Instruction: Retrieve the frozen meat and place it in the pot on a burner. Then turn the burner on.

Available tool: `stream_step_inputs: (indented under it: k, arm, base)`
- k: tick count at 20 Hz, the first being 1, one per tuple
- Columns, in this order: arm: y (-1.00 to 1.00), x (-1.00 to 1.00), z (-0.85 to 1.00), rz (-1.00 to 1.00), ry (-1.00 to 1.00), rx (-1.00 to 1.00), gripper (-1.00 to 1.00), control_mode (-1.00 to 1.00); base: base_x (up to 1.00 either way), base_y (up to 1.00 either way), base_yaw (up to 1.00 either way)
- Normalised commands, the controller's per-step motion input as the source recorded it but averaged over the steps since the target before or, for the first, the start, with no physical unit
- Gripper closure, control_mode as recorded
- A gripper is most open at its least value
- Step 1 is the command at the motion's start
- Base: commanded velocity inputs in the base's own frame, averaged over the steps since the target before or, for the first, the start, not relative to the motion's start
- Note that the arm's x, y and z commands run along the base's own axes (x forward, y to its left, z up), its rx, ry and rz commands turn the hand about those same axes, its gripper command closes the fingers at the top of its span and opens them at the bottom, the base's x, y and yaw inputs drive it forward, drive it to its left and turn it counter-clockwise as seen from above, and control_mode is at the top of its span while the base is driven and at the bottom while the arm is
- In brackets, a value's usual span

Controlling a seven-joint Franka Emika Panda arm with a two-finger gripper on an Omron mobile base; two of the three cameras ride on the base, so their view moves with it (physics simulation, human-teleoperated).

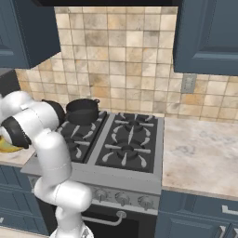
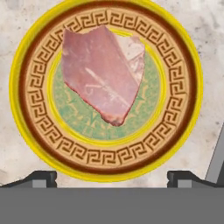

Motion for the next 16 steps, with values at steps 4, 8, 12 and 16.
stream_step_inputs:
  k: [4,8,12,16]
  arm:
    - [0.00,0.21,0.00,0.00,0.00,-0.01,-1.00,-1.00]
    - [0.00,0.20,-0.07,0.00,0.00,0.00,-1.00,-1.00]
    - [0.00,0.19,-0.18,0.00,0.00,0.00,-1.00,-1.00]
    - [0.00,0.18,-0.28,0.00,0.00,0.00,-1.00,-1.00]
  base:
    - [0.00,0.00,0.00]
    - [0.00,0.00,0.00]
    - [0.00,0.00,0.00]
    - [0.00,0.00,0.00]
